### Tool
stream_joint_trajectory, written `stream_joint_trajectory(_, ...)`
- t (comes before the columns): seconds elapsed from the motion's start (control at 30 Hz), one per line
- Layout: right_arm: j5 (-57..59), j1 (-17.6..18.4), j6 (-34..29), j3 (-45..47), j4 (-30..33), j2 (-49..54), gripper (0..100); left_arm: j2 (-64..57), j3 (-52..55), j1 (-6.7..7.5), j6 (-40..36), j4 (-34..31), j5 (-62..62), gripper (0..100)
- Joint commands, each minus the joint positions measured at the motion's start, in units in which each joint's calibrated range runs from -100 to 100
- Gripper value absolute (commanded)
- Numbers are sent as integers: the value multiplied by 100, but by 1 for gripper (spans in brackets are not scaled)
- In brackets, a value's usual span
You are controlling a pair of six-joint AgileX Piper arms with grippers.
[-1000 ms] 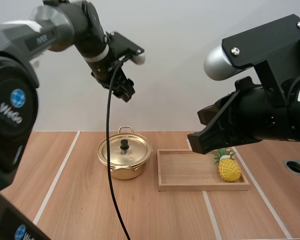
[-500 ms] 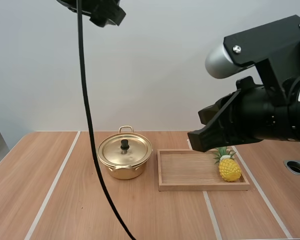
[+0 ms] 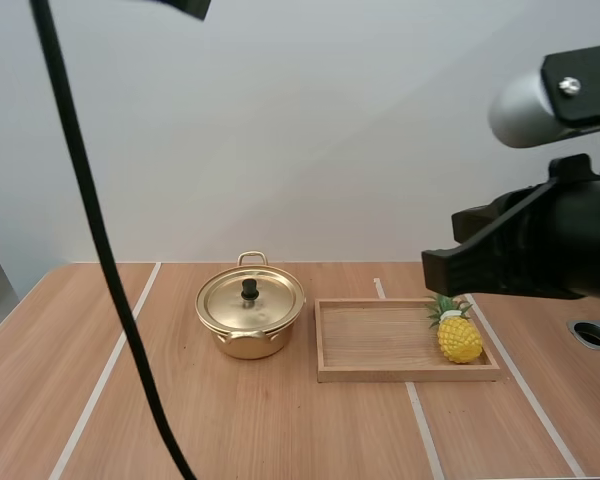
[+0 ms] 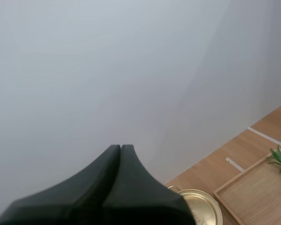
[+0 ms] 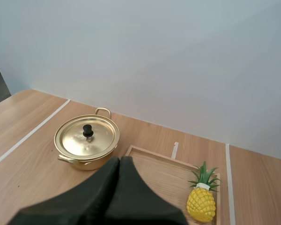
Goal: Open the pot, put the grape inside, and close it
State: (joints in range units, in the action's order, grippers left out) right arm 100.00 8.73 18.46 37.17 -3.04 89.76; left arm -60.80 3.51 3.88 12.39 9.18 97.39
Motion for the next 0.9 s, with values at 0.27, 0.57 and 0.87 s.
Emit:
stream_joint_trajectory(0.27, -633, -486, -318, 6, 173, 805, 0, -2717, 3151, -4, -1539, -857, -3951, 0)
stream_joint_trajectory(0.57, -2197, -1034, -541, 145, 186, 1024, 0, -3624, 3992, -52, -2600, -1318, -3991, 0)
stream_joint_trajectory(0.87, -3006, -1026, -658, 1081, 304, 1024, 0, -3920, 5026, -180, -3051, -1679, -4072, 0)
